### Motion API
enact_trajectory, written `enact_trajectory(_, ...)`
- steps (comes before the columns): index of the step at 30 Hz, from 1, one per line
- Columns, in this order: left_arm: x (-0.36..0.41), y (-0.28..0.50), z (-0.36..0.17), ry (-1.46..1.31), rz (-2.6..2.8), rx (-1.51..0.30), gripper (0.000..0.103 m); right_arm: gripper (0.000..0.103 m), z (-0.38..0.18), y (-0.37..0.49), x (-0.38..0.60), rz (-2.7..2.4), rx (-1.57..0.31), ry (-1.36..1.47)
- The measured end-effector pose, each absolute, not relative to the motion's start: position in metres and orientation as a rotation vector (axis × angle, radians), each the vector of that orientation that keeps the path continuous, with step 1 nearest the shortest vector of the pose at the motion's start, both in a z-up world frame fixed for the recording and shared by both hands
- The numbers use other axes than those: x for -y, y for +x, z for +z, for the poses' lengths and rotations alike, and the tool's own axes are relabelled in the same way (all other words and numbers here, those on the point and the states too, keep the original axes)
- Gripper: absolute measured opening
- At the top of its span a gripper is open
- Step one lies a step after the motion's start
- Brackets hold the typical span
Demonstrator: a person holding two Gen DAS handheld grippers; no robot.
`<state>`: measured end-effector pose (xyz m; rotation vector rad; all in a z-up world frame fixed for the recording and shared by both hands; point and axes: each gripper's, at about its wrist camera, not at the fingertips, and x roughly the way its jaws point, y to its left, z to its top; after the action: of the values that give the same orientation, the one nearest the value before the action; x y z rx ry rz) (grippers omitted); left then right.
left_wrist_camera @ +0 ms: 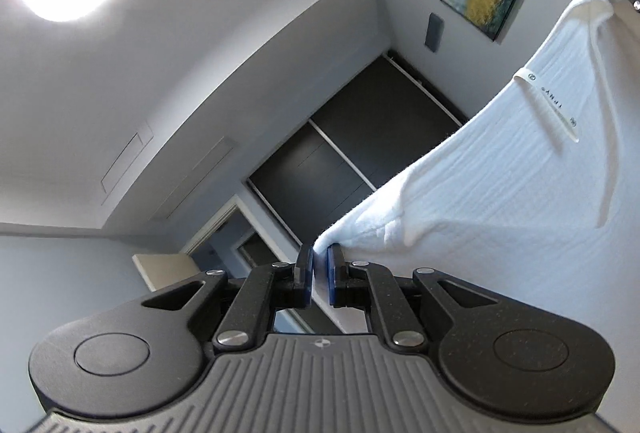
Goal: Fold clothes
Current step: 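Lift the white shirt up by its hem with both tools and shake it, then lay the shirt down on the bed and open the left tool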
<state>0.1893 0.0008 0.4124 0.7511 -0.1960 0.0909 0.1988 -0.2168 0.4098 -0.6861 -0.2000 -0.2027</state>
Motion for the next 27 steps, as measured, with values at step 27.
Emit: enact_trajectory(27, -0.073, -0.034, -0.015, 1.112, -0.546, -0.567, 0.001, 0.006, 0.003, 0.003, 0.272, 0.445, -0.605, -0.941)
